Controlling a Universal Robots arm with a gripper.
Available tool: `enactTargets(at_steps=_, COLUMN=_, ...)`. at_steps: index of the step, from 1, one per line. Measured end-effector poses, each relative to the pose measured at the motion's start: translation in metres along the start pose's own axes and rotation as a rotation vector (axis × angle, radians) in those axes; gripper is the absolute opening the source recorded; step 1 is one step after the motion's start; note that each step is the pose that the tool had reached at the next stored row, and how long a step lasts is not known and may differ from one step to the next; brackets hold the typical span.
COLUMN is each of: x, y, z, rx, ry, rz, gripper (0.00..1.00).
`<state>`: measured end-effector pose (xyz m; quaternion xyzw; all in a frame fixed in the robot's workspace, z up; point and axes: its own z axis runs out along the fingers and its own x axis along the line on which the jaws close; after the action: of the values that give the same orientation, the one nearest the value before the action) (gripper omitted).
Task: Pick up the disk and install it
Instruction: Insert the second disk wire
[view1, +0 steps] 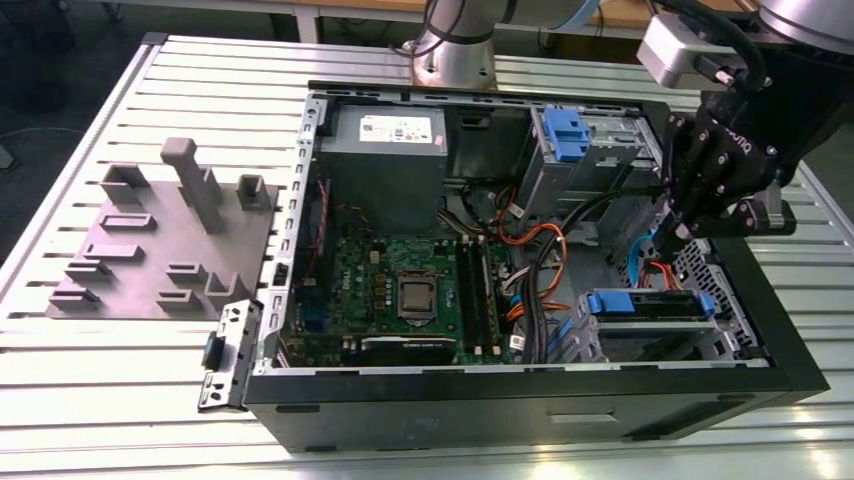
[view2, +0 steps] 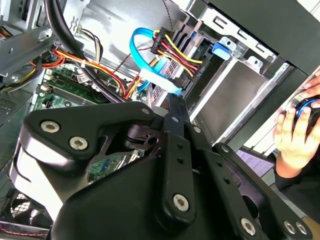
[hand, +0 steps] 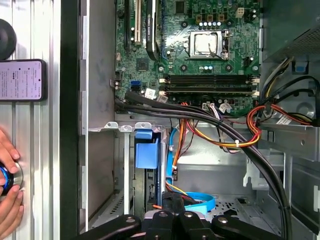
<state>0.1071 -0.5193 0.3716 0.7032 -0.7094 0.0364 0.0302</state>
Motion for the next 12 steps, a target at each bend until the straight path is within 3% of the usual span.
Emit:
enactTargets(at_steps=10, x=-0.0002, y=0.0, z=0.0015, rx=-0.0001, ry=0.0005, rz=0.0, gripper=0.11)
enactTargets(at_steps=11, x=-0.0002, y=0.0, z=0.0016, rx=0.0, ry=0.0004, rz=0.0, gripper=0.18)
enactTargets(at_steps=12, x=-0.0003, y=0.0, z=0.0018, rx=-0.0001, ry=0.0004, rz=0.0, gripper=0.18)
